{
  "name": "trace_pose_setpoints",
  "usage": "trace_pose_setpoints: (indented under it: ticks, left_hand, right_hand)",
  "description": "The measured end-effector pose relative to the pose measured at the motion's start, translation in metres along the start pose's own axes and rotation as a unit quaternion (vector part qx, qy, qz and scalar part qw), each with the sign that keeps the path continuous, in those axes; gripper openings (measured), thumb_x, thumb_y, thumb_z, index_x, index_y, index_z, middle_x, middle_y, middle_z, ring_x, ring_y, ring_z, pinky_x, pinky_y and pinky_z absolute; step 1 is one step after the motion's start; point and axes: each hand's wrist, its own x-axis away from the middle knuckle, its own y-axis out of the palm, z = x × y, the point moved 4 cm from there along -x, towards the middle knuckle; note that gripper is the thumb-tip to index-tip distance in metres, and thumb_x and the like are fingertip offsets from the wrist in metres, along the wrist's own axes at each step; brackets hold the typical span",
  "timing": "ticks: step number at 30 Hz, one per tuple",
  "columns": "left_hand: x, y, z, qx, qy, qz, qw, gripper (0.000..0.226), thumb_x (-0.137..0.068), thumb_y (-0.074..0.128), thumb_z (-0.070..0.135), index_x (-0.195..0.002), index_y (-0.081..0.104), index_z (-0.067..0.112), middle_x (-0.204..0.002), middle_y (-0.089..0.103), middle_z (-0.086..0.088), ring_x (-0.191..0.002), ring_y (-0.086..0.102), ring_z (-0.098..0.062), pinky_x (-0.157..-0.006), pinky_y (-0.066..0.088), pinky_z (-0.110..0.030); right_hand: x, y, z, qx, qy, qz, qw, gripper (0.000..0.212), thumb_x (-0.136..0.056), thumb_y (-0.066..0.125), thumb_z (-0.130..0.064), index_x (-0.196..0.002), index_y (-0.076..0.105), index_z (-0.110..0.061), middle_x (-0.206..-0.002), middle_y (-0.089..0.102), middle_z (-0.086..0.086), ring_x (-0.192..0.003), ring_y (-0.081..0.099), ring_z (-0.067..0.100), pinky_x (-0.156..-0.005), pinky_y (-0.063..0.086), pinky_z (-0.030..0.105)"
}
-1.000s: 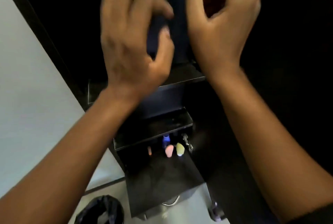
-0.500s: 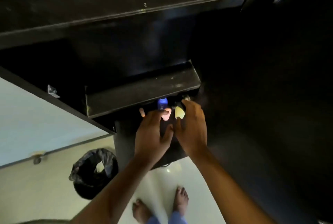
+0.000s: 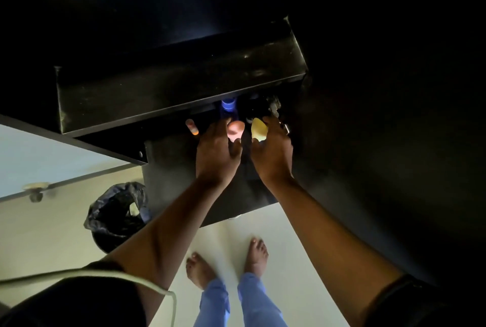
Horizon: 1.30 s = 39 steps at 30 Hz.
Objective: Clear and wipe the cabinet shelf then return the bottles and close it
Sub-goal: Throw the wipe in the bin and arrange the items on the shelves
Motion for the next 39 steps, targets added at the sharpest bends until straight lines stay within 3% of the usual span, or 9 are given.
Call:
trace_pose_setpoints:
  ticks: [5, 8, 17, 21, 26, 29, 32, 34, 39]
  left_hand:
    - [-0.005, 0.019, -0.008, 0.031, -0.061, 0.016, 0.998, 0.04, -0.094, 0.073, 0.027, -0.129, 0.065, 0.012, -0.124, 0.072, -0.009, -0.111, 0.07, -0.027, -0.092, 0.051, -0.033]
    - [-0.009, 0.028, -0.012, 0.055, -0.103, 0.029, 0.993, 0.036, -0.094, 0.074, 0.031, -0.125, 0.068, 0.015, -0.119, 0.075, -0.005, -0.098, 0.073, -0.019, -0.082, 0.043, -0.022]
    - [-0.008, 0.031, -0.027, 0.064, -0.15, 0.015, 0.987, 0.033, -0.089, 0.078, 0.03, -0.117, 0.069, 0.015, -0.113, 0.078, -0.007, -0.107, 0.074, -0.026, -0.083, 0.043, -0.026]
    - [0.004, 0.016, -0.02, 0.086, -0.122, 0.004, 0.989, 0.033, -0.085, 0.08, 0.03, -0.114, 0.069, 0.02, -0.111, 0.079, -0.002, -0.099, 0.076, -0.021, -0.081, 0.049, -0.026]
    - [0.039, -0.035, 0.003, 0.131, -0.079, 0.002, 0.988, 0.032, -0.076, 0.084, 0.028, -0.104, 0.069, 0.022, -0.095, 0.08, 0.003, -0.086, 0.074, -0.009, -0.072, 0.053, -0.024]
    - [0.059, -0.07, 0.016, 0.151, -0.034, -0.016, 0.988, 0.029, -0.076, 0.082, 0.037, -0.1, 0.068, 0.026, -0.09, 0.079, 0.011, -0.083, 0.075, -0.002, -0.077, 0.062, -0.029]
    - [0.067, -0.111, 0.034, 0.192, 0.007, -0.039, 0.981, 0.032, -0.078, 0.08, 0.04, -0.107, 0.067, 0.038, -0.093, 0.078, 0.019, -0.088, 0.075, 0.001, -0.083, 0.064, -0.038]
    - [0.068, -0.143, 0.049, 0.182, 0.045, -0.021, 0.982, 0.036, -0.077, 0.079, 0.043, -0.111, 0.067, 0.044, -0.095, 0.077, 0.023, -0.091, 0.075, 0.0, -0.09, 0.063, -0.04]
    - [0.07, -0.223, 0.096, 0.198, 0.142, 0.033, 0.969, 0.045, -0.075, 0.077, 0.06, -0.116, 0.057, 0.063, -0.114, 0.071, 0.025, -0.105, 0.072, -0.002, -0.091, 0.063, -0.031]
  right_hand:
    - [0.0, 0.008, 0.019, -0.002, 0.05, 0.001, 0.999, 0.041, -0.091, 0.076, -0.011, -0.13, 0.063, -0.012, -0.111, 0.076, 0.011, -0.1, 0.075, 0.028, -0.077, 0.05, 0.022]
    - [-0.001, 0.014, 0.022, -0.018, 0.065, 0.007, 0.998, 0.036, -0.091, 0.077, -0.017, -0.124, 0.066, -0.016, -0.111, 0.075, 0.008, -0.1, 0.074, 0.026, -0.079, 0.051, 0.023]
    - [-0.006, 0.023, 0.022, 0.016, 0.079, 0.024, 0.996, 0.033, -0.091, 0.078, -0.028, -0.12, 0.068, -0.014, -0.107, 0.077, 0.012, -0.099, 0.074, 0.032, -0.084, 0.06, 0.039]
    - [0.005, 0.011, 0.007, -0.014, 0.064, 0.027, 0.997, 0.023, -0.095, 0.071, -0.036, -0.112, 0.067, -0.021, -0.103, 0.077, 0.007, -0.095, 0.074, 0.031, -0.082, 0.062, 0.045]
    - [0.033, -0.035, -0.033, -0.025, 0.071, 0.037, 0.996, 0.031, -0.102, 0.058, -0.049, -0.099, 0.067, -0.02, -0.099, 0.074, 0.003, -0.096, 0.069, 0.033, -0.075, 0.046, 0.03]
    - [0.054, -0.065, -0.063, -0.054, 0.041, 0.051, 0.996, 0.035, -0.101, 0.058, -0.054, -0.095, 0.067, -0.02, -0.089, 0.072, -0.005, -0.087, 0.07, 0.024, -0.076, 0.056, 0.035]
    - [0.064, -0.096, -0.099, -0.09, -0.008, 0.044, 0.995, 0.017, -0.097, 0.07, -0.043, -0.106, 0.071, -0.029, -0.092, 0.069, -0.015, -0.088, 0.07, 0.009, -0.078, 0.06, 0.027]
    - [0.067, -0.119, -0.127, -0.098, -0.037, 0.026, 0.994, 0.025, -0.091, 0.077, -0.033, -0.115, 0.071, -0.033, -0.101, 0.069, -0.018, -0.093, 0.07, 0.006, -0.08, 0.06, 0.019]
    - [0.068, -0.188, -0.197, -0.107, -0.113, 0.038, 0.987, 0.035, -0.086, 0.08, -0.027, -0.118, 0.068, -0.034, -0.107, 0.069, -0.014, -0.098, 0.07, 0.004, -0.083, 0.061, 0.022]
